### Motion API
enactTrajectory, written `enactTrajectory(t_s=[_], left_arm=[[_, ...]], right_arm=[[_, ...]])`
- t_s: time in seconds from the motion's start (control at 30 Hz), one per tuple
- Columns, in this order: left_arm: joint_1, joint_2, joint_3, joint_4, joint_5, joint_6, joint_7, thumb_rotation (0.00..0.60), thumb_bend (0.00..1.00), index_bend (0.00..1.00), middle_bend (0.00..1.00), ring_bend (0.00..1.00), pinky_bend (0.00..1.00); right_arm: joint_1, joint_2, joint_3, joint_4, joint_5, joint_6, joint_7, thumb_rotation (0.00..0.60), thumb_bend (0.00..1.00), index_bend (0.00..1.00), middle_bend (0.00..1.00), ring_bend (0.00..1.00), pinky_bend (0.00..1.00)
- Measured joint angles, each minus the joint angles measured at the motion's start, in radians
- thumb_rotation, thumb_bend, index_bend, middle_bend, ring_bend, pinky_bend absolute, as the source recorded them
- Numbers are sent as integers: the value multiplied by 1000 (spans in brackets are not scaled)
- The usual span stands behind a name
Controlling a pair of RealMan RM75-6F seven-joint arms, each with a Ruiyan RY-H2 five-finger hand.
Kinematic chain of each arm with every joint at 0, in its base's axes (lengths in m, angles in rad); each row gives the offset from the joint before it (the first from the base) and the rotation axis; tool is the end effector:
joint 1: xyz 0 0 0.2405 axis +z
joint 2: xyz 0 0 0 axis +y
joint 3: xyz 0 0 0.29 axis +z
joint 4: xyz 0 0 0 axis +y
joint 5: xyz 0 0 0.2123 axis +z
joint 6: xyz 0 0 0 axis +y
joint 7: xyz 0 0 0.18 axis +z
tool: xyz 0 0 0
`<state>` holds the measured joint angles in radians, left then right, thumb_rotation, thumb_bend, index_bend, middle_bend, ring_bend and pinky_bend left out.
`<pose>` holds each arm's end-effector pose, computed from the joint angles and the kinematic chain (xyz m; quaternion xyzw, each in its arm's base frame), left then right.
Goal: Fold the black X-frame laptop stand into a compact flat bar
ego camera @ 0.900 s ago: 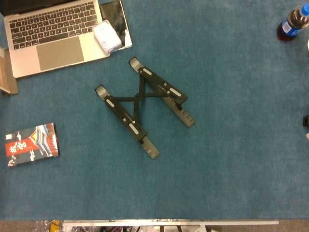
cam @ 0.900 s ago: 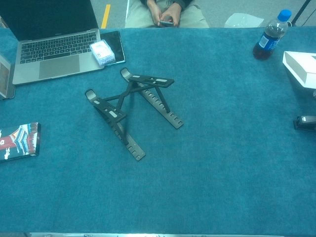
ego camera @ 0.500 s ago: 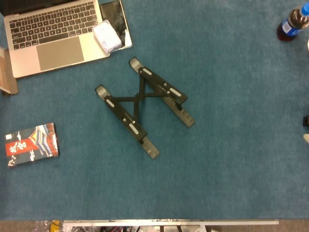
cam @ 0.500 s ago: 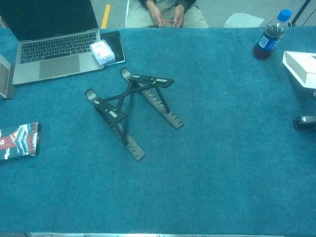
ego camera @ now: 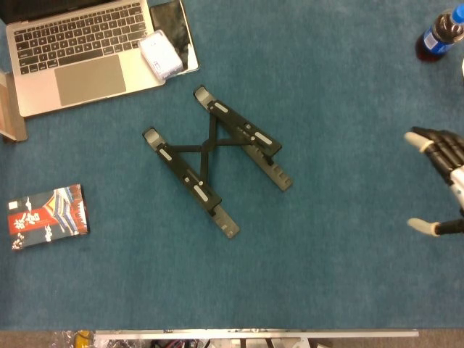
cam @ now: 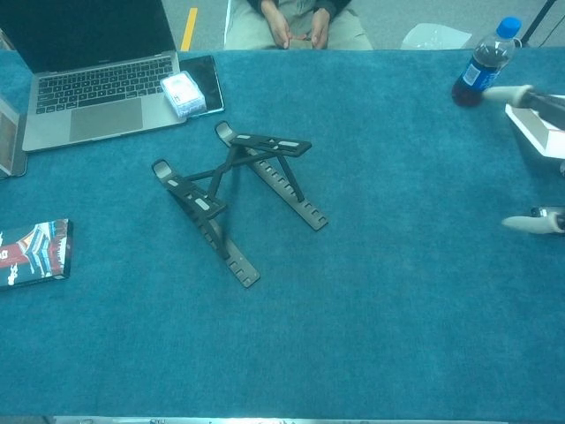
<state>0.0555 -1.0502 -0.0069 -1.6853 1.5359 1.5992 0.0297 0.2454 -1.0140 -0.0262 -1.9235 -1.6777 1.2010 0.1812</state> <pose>-0.3481 0.1622 0.1980 -0.5685 -0.3923 -0.3662 0.6235 -0.2396 -0.2251 0.1149 0.6709 -0.4972 0.4295 0.3439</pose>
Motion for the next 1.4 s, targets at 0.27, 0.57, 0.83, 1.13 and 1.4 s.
enactTrajectory(t_s=[0.27,0.57,0.83,1.13,1.4], left_arm=[[1,9,-3,-5,-5,4,-9,600,402,67,43,0,0],[9,17,0,-7,-8,11,-16,600,402,67,44,0,0],[7,21,1,-9,-2,10,-14,600,402,67,44,0,0],[-6,32,9,-12,32,0,4,600,401,67,44,0,0],[-14,38,18,-10,45,-13,5,600,401,67,44,0,0]], right_arm=[[165,-20,22,26,-8,-169,287,600,0,110,283,141,290],[336,-73,48,58,54,-391,382,600,0,196,329,189,291],[428,-172,77,112,141,-494,352,600,0,196,329,189,291],[487,-303,108,181,231,-531,206,600,0,196,329,188,291],[524,-391,140,217,290,-509,44,600,0,196,326,189,291]])
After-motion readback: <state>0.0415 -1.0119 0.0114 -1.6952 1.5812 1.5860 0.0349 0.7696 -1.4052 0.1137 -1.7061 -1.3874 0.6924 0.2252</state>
